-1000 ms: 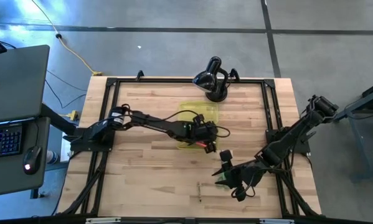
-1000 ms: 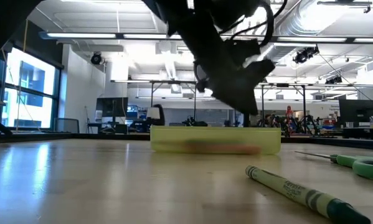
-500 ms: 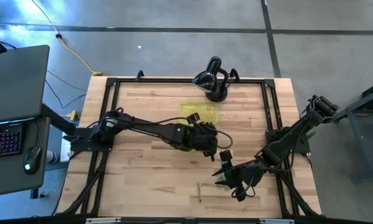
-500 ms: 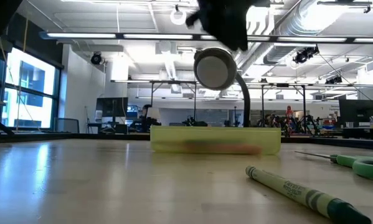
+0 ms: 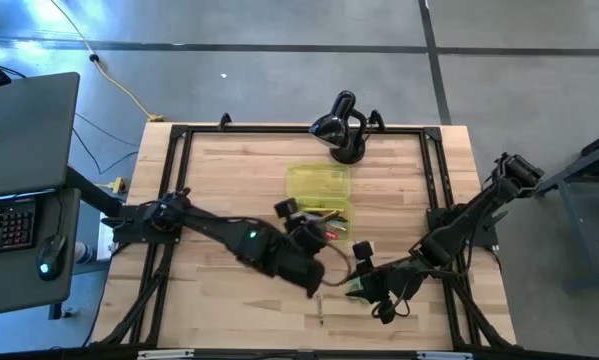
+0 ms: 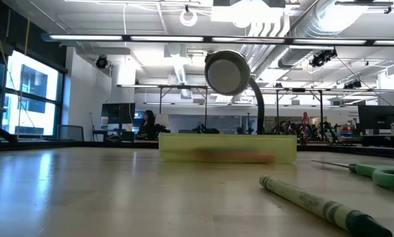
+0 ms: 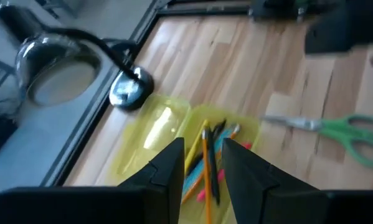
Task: Pick & place school supplies into a supply box
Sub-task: Put the green scissors into the yellow school supply box
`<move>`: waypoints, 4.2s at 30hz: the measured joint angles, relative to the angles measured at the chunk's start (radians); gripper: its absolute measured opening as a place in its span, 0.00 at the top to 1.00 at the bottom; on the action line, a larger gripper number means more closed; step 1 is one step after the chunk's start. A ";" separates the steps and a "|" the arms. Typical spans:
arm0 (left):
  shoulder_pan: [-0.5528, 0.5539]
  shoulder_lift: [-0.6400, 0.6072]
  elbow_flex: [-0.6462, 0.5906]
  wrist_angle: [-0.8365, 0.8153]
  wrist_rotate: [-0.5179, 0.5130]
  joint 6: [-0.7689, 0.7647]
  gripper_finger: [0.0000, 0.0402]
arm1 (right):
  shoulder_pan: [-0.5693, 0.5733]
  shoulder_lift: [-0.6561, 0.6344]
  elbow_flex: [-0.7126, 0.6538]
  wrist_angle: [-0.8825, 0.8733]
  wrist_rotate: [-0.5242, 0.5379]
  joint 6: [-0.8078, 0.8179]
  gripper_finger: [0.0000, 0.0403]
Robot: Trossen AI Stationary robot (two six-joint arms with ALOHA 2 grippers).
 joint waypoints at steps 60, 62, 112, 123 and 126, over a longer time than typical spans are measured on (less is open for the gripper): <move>-0.204 -0.011 -0.024 -0.240 -0.208 -0.408 0.66 | 0.037 0.370 0.004 -0.637 -0.052 1.021 0.78; -0.204 -0.011 -0.024 -0.240 -0.207 -0.408 0.66 | 0.037 0.372 0.003 -0.643 -0.028 0.993 0.81; -0.204 -0.013 -0.024 -0.240 -0.219 -0.450 0.66 | -0.383 0.159 0.009 -0.323 -0.022 -0.246 1.00; -0.204 -0.014 -0.024 -0.240 -0.241 -0.434 0.66 | -0.619 0.178 0.011 -0.229 -0.107 -0.538 1.00; -0.203 -0.015 -0.024 -0.240 -0.242 -0.434 0.66 | -0.646 0.209 0.011 -0.167 -0.158 -0.504 1.00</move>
